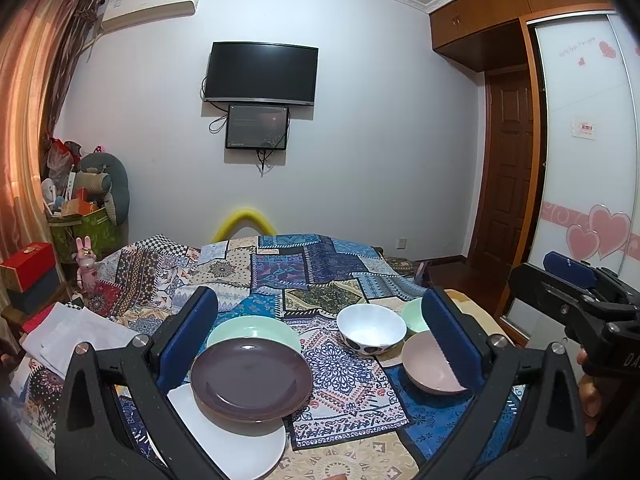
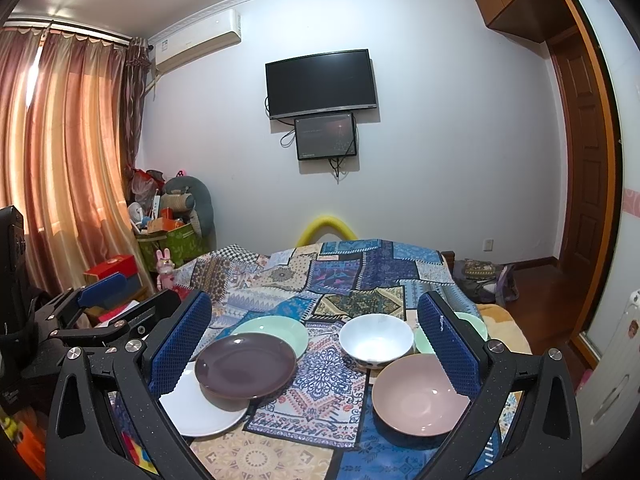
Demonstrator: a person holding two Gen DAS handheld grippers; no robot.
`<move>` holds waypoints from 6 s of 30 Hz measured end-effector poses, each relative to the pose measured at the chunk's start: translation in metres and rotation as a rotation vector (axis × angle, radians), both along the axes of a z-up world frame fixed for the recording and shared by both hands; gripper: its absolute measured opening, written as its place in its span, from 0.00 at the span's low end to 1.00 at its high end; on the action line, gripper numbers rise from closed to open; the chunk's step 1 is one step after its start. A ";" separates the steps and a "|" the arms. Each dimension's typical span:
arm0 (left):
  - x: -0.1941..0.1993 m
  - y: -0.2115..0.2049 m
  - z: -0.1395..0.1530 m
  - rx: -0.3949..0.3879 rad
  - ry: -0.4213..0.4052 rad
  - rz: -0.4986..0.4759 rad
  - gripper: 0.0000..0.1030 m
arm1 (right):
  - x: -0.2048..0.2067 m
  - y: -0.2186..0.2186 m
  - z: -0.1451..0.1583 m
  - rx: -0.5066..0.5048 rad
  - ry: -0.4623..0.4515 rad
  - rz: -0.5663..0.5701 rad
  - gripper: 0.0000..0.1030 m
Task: Organize plates and bowls
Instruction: 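Move both grippers toward the dark brown plate on the white plate, then close both grippers on the rim of the dark brown plate, then lift the dark brown plate off the white plate toward the pink bowl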
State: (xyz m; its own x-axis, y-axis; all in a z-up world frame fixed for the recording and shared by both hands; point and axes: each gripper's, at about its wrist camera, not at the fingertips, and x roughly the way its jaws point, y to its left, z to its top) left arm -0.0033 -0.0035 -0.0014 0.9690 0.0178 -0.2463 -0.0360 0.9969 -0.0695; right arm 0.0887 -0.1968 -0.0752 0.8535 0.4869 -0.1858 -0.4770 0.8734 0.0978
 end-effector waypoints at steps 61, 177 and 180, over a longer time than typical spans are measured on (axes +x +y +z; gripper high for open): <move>0.167 0.190 -0.181 -0.083 0.532 0.029 0.60 | 0.148 0.137 -0.144 -0.209 0.559 0.104 0.58; 0.122 0.018 -0.205 -0.115 0.845 -0.187 0.28 | 0.104 -0.011 -0.188 -0.106 0.716 0.087 0.28; 0.123 0.017 -0.209 -0.109 0.848 -0.189 0.28 | 0.105 -0.012 -0.188 -0.104 0.719 0.085 0.28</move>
State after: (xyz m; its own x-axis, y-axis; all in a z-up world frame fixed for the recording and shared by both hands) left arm 0.1200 0.0134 -0.2104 0.4429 -0.1898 -0.8762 0.0463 0.9809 -0.1890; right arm 0.1934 -0.2084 -0.2637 0.4634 0.4952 -0.7348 -0.3928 0.8581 0.3306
